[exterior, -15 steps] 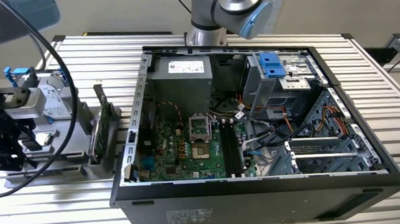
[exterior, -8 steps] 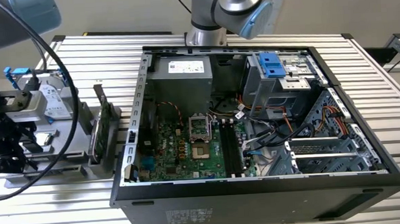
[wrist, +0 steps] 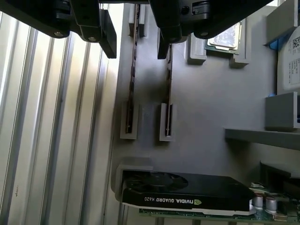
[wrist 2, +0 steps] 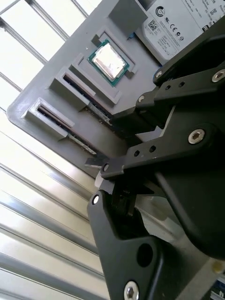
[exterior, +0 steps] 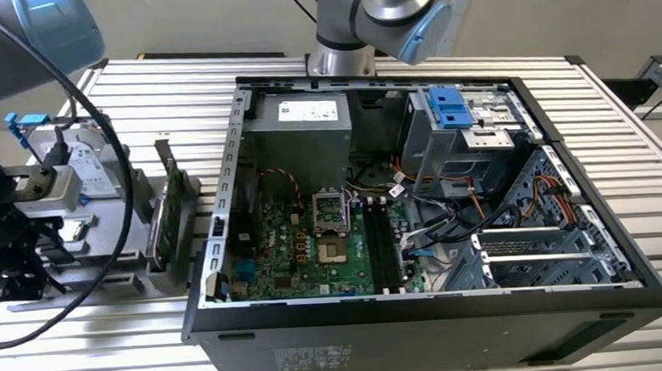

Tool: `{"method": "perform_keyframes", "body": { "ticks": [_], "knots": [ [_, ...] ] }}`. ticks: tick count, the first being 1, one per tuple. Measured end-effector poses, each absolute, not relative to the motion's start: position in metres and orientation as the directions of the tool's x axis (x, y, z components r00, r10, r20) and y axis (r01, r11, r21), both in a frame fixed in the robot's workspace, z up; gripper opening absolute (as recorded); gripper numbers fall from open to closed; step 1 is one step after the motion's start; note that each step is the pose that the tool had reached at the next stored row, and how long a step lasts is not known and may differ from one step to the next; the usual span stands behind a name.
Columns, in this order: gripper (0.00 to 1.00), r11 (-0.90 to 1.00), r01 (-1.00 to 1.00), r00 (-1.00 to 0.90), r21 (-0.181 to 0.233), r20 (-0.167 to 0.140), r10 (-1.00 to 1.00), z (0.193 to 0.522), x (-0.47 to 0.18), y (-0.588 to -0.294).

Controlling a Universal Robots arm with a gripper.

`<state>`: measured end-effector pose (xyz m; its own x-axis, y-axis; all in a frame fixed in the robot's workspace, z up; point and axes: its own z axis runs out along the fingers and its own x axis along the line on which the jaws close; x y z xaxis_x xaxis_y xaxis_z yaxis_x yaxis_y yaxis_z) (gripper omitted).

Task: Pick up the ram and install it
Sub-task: 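Pick up the ram and move it above insertion slot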

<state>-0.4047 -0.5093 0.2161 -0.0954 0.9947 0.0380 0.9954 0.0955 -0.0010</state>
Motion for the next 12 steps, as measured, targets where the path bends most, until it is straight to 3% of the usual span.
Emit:
{"method": "perform_keyframes", "body": {
  "ticks": [12],
  "knots": [
    [1.00, 0.095, 0.995, -0.095, -0.001, 0.036, 0.995, 0.197, -0.395, -0.512]
  ]
}}
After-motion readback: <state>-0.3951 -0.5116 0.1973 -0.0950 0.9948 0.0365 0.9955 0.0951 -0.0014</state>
